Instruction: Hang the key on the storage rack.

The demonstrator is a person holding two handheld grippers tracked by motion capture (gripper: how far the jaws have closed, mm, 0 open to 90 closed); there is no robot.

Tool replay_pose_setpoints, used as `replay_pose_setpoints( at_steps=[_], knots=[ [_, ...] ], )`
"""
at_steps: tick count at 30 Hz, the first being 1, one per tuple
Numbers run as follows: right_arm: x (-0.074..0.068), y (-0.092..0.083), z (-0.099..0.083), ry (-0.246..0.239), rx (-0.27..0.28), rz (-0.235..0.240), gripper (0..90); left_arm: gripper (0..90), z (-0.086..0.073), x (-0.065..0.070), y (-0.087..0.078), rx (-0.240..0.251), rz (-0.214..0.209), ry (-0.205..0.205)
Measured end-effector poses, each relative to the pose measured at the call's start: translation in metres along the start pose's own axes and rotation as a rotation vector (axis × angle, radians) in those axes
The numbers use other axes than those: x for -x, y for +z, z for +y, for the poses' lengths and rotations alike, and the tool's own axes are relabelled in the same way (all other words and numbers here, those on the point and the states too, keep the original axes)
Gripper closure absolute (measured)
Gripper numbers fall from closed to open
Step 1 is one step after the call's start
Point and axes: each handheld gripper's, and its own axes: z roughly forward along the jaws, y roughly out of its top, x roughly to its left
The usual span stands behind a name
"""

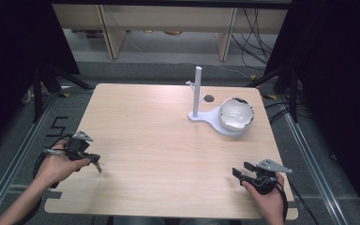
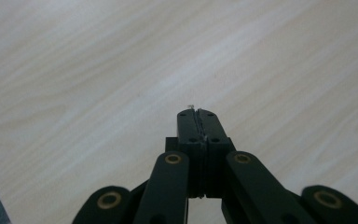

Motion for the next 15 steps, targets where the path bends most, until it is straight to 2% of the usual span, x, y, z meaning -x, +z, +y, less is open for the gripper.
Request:
replay_pose_setpoints(
  at_steps=[2, 3, 4, 5, 7, 8, 9, 12, 13, 14, 15],
  knots=[
    [0.0, 0.0, 0.0, 0.002, 0.0, 0.003, 38.3, 88.7, 0.001, -0.001, -0.001, 0.07, 0.012, -0.029],
    [0.0, 0.0, 0.0, 0.001, 0.0, 0.002, 38.3, 88.8, 0.002, 0.0, -0.002, 0.105, 0.013, -0.067],
    [0.0, 0.0, 0.0, 0.001, 0.0, 0.002, 38.3, 88.8, 0.002, 0.0, -0.002, 0.105, 0.013, -0.067],
    [0.0, 0.0, 0.0, 0.002, 0.0, 0.003, 38.3, 88.8, 0.003, -0.001, -0.003, 0.153, 0.025, -0.078],
    [0.0, 0.0, 0.0, 0.001, 0.0, 0.003, 38.3, 88.8, 0.005, -0.002, -0.004, 0.159, 0.021, -0.078],
    [-0.003, -0.001, 0.0, 0.033, -0.019, -0.011, 38.3, 88.8, 0.005, -0.002, -0.004, 0.182, 0.03, -0.075],
    [-0.004, -0.001, 0.0, 0.039, -0.018, -0.006, 38.3, 88.8, 0.006, -0.002, -0.004, 0.19, 0.038, -0.071],
    [-0.003, -0.001, 0.0, 0.028, -0.012, -0.001, 38.3, 88.8, 0.011, -0.002, -0.004, 0.245, 0.029, -0.073],
    [0.0, 0.0, 0.0, -0.003, -0.001, -0.002, 38.3, 88.8, 0.012, -0.001, -0.003, 0.279, 0.036, -0.082],
    [0.0, 0.0, 0.0, -0.002, -0.001, -0.002, 38.3, 88.8, 0.014, 0.0, -0.002, 0.297, 0.037, -0.081],
    [-0.001, -0.001, 0.0, 0.005, -0.004, 0.005, 38.3, 88.8, 0.017, 0.003, 0.0, 0.357, 0.035, -0.093]
  ],
)
